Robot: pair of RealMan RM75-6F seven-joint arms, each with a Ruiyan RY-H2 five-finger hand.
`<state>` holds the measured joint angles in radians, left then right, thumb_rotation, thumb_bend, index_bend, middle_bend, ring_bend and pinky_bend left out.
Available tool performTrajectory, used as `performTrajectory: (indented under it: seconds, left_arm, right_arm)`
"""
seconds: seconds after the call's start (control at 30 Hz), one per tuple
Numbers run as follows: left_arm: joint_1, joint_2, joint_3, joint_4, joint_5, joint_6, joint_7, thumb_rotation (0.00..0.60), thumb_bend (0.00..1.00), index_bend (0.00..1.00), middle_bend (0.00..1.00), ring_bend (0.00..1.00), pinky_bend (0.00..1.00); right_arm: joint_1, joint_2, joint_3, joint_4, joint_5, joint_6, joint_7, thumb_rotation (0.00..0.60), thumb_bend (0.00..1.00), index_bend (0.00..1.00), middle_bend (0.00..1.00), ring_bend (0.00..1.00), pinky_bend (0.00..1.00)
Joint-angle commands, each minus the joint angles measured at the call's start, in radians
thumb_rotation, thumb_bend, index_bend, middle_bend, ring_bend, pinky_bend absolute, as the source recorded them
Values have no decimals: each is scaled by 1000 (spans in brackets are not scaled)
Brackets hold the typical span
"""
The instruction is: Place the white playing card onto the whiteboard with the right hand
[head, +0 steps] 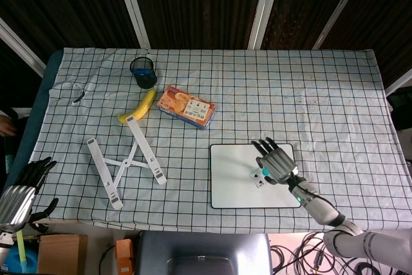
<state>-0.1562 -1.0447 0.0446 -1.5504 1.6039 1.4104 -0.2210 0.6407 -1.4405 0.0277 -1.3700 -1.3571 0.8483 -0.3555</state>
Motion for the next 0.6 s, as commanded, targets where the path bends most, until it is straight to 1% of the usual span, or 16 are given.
performTrajectory:
  seconds: [0.03,0.07,0.23,0.37,0.47,0.53,0.57,0.6]
  left_arm:
    - [1,1,0,1,1,2,-2,600,364,0,0,0,0]
    - [1,1,0,1,1,2,-3,600,364,0,0,0,0]
    - [4,1,1,3,4,9,-7,600,363,0,0,0,0]
    - [6,1,1,3,6,14,-9,600,363,0,0,0,0]
    - [10,2,0,4,6,19,-10,600,364,0,0,0,0]
    - [12,2,0,6,5,24,-7,600,364,0,0,0,0]
    - [14,2,-1,6,5,26,-6,600,363,0,0,0,0]
    - [15,2,-1,7,7,31,-5,600,363,0,0,0,0]
  right_arm:
    - [2,4,-3,-10,14,-9,-11,600,219,404,0,0,0]
    - [2,7,-4,-14,17,-11,-15,600,219,377,0,0,0]
    - [-3,33,-14,-46,21,-5,-33,600,218,348,0,0,0]
    - [-28,62,-18,-82,-5,56,-20,600,219,317,0,0,0]
    - [-81,112,-29,-129,-47,160,17,600,219,249,0,0,0]
    - [-146,164,-48,-176,-69,263,28,600,219,178,0,0,0]
    - [-182,188,-57,-200,-71,315,27,600,219,126,0,0,0]
    - [-235,216,-70,-232,-71,388,25,600,218,78,0,0,0]
